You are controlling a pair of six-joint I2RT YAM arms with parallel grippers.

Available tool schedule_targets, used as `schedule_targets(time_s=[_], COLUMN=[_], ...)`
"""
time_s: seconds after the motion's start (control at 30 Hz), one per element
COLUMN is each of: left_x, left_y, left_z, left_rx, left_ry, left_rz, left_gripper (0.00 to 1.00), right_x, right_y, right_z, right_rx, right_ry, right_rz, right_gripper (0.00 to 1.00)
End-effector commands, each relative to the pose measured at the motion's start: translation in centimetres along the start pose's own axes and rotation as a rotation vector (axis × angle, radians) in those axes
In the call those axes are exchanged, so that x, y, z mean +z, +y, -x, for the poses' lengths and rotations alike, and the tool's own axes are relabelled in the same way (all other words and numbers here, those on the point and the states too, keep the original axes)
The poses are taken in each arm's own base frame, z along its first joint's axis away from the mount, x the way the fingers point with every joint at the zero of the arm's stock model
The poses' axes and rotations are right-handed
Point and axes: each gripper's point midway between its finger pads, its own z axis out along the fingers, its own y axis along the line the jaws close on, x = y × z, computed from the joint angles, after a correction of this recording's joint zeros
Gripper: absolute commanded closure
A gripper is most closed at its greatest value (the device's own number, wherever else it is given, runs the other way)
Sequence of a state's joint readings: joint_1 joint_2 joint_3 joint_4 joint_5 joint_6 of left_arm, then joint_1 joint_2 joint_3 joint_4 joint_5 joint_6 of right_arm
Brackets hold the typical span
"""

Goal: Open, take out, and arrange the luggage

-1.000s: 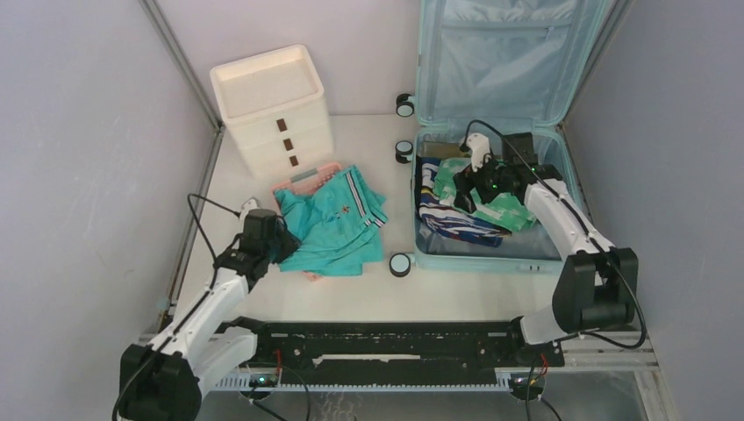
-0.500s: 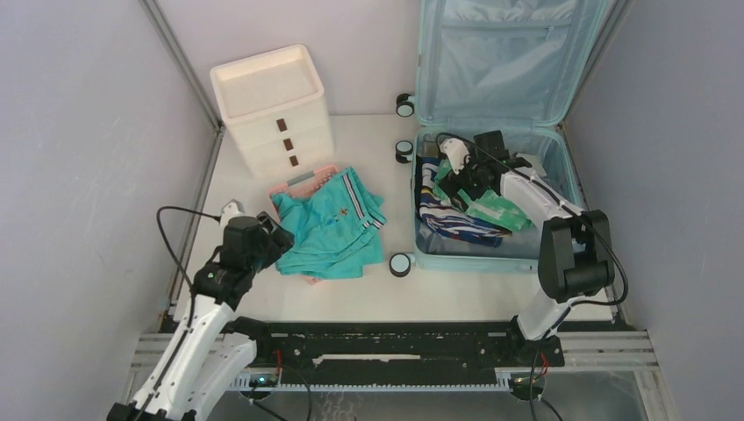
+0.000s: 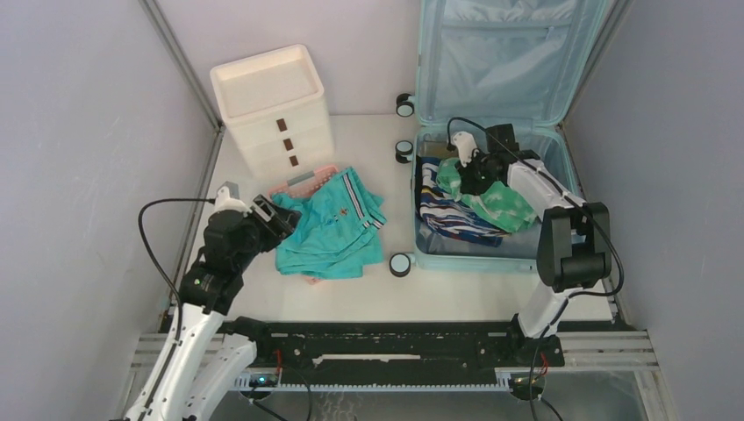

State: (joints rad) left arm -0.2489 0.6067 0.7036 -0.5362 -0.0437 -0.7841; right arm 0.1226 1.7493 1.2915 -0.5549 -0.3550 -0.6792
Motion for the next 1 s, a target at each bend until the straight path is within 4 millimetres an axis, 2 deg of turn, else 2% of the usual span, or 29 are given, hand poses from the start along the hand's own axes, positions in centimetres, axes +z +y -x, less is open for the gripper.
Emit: schedule_targets(time_s=[0.0, 0.07, 0.17, 0.27, 0.4, 0.47, 0.67, 0.87, 0.97], left_x=[-1.0, -1.1, -1.0, -0.7, 0.2, 0.8, 2.7, 3.6, 3.5], left_y=[-6.2, -7.4, -9.6, -12.6, -16.3, -17.4, -18.6, -18.7, -18.4], left_z=[2.2, 2.4, 2.5, 2.4, 1.8, 1.6, 0.6, -0.8, -0.8], left_rx=[-0.022, -0.036, -0.067, -0.115, -0.169, -0.173, -0.158, -0.162, -0.162], left_ry=[-0.023, -0.017, -0.005, 0.009, 0.046, 0.059, 0.105, 0.151, 0.142], left_rz=[-0.238, -0.278, -0.355, -0.445, -0.518, -0.525, -0.502, -0.485, -0.479], left_gripper=[0.27, 0.27, 0.27, 0.27, 0.26, 0.26, 0.27, 0.28, 0.28], right_x=[0.5, -1.7, -5.1, -8.3, -11.7, -13.2, -17.5, -19.5, -20.5], right_y=[-0.2, -0.2, -0.1, -0.1, 0.7, 1.5, 4.2, 6.7, 8.1], right_z=[-2.1, -0.6, 1.4, 2.7, 5.0, 6.4, 10.1, 12.3, 13.6], right_rx=[0.036, 0.042, 0.073, 0.107, 0.107, 0.103, 0.087, 0.072, 0.050], right_ry=[0.010, -0.064, -0.161, -0.255, -0.375, -0.431, -0.562, -0.621, -0.653], right_rz=[0.051, 0.067, 0.095, 0.117, 0.140, 0.163, 0.240, 0.297, 0.327], right_gripper=[0.94, 1.00, 1.00, 1.00, 1.00, 1.00, 1.00, 1.00, 1.00])
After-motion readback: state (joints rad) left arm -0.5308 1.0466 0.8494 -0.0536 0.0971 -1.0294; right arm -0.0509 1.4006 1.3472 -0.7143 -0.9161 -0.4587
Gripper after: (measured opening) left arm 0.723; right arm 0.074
